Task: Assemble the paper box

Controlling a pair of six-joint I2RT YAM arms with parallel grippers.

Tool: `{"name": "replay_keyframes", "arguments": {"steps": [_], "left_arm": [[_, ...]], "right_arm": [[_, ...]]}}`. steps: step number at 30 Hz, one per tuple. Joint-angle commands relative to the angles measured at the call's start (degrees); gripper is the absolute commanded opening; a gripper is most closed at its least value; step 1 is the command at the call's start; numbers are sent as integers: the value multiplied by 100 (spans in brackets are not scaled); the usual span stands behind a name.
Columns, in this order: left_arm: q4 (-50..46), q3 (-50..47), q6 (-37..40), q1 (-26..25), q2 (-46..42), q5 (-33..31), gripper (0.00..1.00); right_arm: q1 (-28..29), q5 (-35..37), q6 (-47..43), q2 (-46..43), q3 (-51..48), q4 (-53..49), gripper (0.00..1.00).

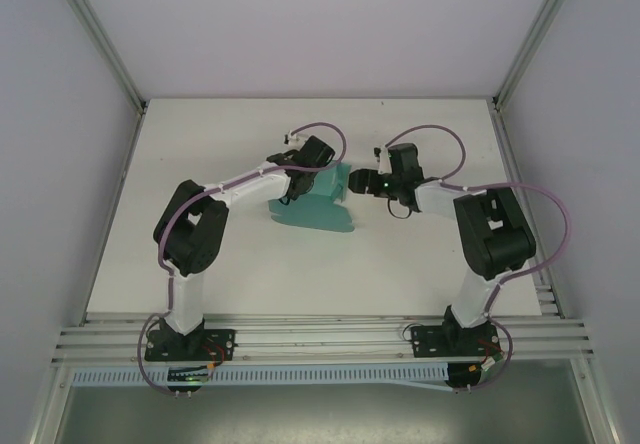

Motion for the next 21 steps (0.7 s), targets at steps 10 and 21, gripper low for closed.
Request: {"name": "replay_keyframes", "arguments": {"steps": [10, 21], "left_arm": [[135, -133, -191, 8, 33, 22, 0], [141, -266, -292, 5, -114, -161, 0]], "right_arm": [[86, -1232, -140, 471, 447, 677, 69], [449, -665, 34, 900, 1020, 215, 55]]}}
